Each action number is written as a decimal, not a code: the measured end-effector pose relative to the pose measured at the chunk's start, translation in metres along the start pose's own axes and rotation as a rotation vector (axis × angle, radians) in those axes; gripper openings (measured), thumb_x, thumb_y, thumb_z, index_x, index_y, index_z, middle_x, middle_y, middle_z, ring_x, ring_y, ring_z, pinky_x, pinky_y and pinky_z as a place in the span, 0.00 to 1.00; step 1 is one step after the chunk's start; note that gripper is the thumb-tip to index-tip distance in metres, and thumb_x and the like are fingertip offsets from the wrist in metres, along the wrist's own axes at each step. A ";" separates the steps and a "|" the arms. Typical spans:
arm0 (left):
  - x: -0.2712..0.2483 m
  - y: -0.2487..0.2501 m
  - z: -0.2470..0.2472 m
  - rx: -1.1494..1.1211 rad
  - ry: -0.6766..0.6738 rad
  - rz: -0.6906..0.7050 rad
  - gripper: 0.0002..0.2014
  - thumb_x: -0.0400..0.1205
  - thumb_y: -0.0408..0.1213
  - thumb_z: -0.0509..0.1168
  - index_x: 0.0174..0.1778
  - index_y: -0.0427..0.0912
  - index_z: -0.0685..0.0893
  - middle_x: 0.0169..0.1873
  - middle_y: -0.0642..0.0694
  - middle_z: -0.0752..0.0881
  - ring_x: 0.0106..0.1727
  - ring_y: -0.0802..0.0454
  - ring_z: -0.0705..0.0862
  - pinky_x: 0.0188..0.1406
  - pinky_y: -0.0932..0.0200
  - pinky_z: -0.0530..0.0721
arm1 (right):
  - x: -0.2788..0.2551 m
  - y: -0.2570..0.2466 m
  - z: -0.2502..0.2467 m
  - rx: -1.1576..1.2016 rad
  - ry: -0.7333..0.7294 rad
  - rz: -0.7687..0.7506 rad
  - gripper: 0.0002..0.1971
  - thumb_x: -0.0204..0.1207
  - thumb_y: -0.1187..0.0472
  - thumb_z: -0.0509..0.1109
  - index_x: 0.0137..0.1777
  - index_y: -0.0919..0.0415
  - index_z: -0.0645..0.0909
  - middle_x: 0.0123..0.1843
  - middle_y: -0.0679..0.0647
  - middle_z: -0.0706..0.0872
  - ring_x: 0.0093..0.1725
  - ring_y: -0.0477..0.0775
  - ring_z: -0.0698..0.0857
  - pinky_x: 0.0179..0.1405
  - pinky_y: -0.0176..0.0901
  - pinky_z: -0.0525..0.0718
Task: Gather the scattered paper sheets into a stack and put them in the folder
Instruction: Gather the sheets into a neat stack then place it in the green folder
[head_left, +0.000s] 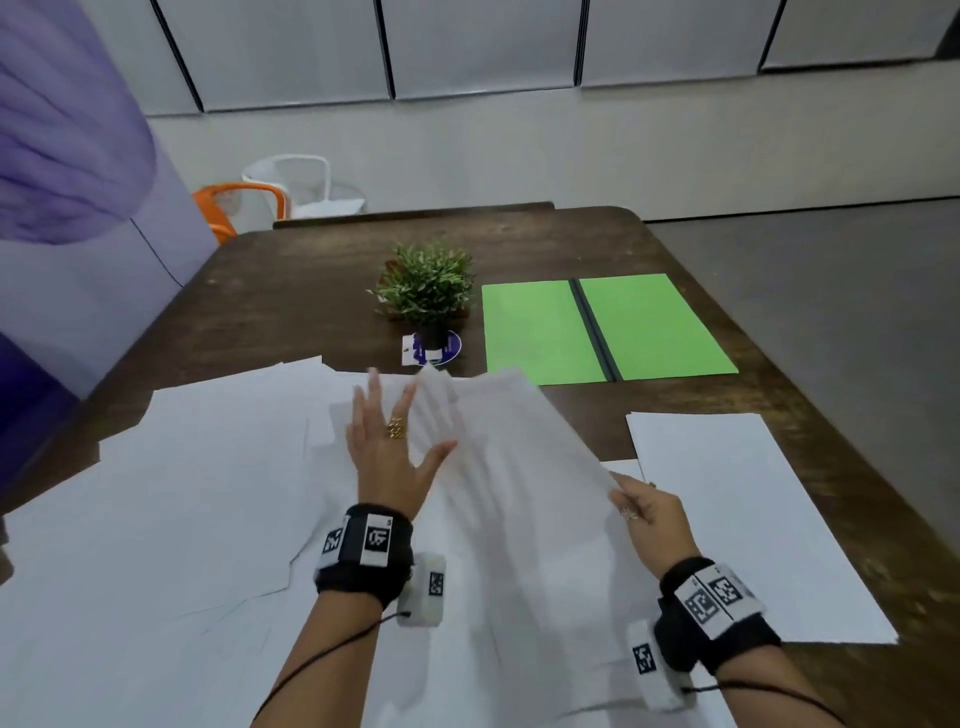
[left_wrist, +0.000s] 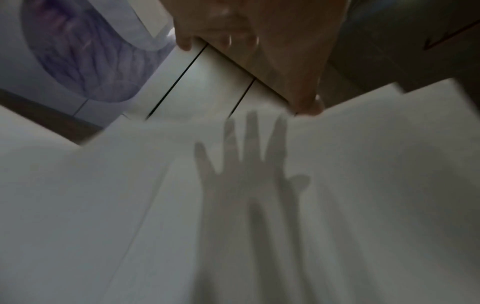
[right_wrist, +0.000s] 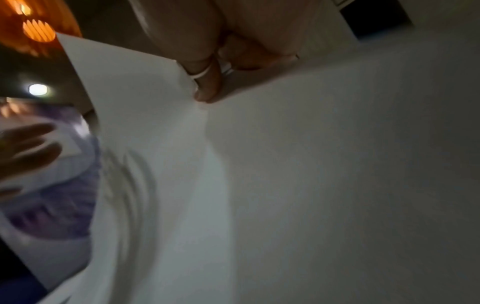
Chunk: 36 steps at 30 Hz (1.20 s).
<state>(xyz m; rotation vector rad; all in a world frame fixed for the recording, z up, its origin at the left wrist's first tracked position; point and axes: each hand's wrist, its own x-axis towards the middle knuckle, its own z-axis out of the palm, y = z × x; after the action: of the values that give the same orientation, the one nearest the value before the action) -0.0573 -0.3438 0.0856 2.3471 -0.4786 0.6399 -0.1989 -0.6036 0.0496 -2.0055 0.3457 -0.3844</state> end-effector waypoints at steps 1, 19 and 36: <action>0.006 0.003 0.003 0.060 -0.140 -0.015 0.35 0.75 0.59 0.66 0.78 0.55 0.65 0.82 0.45 0.56 0.82 0.44 0.52 0.76 0.38 0.50 | -0.002 0.005 0.004 -0.049 -0.017 -0.013 0.25 0.77 0.76 0.63 0.60 0.44 0.82 0.45 0.25 0.86 0.50 0.36 0.84 0.54 0.24 0.76; 0.057 0.033 -0.003 -0.088 -0.051 0.253 0.08 0.76 0.39 0.66 0.41 0.39 0.87 0.37 0.46 0.89 0.40 0.45 0.86 0.72 0.53 0.57 | 0.019 -0.053 -0.030 -0.220 0.105 -0.234 0.05 0.69 0.57 0.79 0.44 0.51 0.89 0.38 0.48 0.88 0.40 0.55 0.85 0.39 0.49 0.81; 0.027 0.010 -0.020 -0.685 -0.324 -0.445 0.45 0.76 0.33 0.73 0.81 0.55 0.51 0.80 0.47 0.59 0.79 0.44 0.64 0.72 0.48 0.68 | 0.037 -0.094 -0.039 0.619 0.111 -0.013 0.08 0.77 0.75 0.65 0.38 0.67 0.81 0.24 0.43 0.87 0.25 0.37 0.84 0.26 0.27 0.81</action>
<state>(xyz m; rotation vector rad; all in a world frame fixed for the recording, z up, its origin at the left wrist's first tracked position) -0.0464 -0.3420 0.1194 1.7968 -0.2397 -0.1154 -0.1743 -0.6085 0.1553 -1.3847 0.2434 -0.5376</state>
